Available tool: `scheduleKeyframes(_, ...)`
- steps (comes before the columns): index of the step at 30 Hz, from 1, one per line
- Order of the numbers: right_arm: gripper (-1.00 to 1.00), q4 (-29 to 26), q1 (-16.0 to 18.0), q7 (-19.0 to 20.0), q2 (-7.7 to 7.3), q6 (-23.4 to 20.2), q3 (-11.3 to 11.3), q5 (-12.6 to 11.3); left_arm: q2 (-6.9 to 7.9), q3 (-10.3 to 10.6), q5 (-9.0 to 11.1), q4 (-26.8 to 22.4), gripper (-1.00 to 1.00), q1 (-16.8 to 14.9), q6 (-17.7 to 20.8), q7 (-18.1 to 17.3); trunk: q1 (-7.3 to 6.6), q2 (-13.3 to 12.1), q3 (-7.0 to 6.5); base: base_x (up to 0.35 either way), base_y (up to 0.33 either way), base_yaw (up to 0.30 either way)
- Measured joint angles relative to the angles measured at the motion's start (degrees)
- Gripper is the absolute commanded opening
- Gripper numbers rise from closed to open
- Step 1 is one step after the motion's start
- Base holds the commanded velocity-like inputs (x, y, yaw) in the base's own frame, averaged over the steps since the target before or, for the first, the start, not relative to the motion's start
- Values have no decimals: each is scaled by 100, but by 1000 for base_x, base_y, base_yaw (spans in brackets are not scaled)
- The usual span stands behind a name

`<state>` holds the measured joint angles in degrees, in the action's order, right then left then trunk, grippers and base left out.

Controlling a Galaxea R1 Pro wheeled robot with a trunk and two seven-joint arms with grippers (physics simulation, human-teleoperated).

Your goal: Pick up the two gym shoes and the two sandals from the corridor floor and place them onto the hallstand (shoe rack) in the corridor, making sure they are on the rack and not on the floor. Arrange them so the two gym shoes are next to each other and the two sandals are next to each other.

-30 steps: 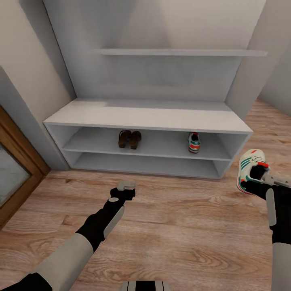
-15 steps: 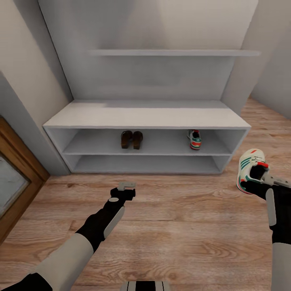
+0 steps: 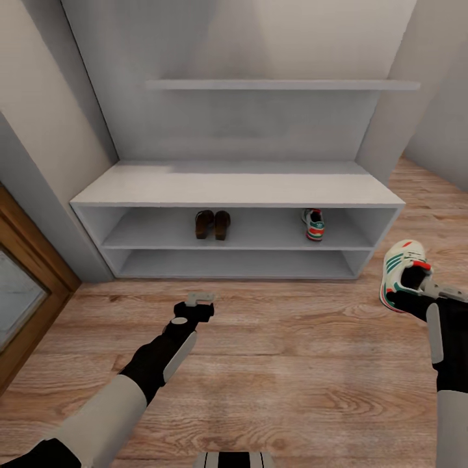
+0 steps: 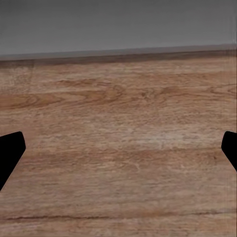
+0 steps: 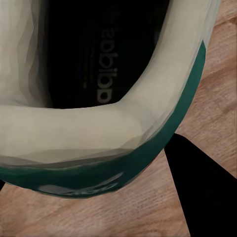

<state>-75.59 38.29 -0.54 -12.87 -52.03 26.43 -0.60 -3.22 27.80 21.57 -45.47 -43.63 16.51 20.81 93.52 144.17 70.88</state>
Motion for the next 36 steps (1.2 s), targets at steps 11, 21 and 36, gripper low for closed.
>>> scheduleKeyframes(11,-100,248,-1,19,209,10,-1263,-135,648,-14,352,108,100,6,-402,-871,0,0,0,0,0,0)
scheduleKeyframes(21,-100,1332,10,16,860,25,-2281,-49,1622,-5,508,664,100,9,-1704,-3733,1,0,1,0,0,0)
scheduleKeyframes(36,-100,2638,36,-29,1223,75,-2303,306,1630,34,492,930,100,10,-2086,-4424,0,0,0,0,0,0)
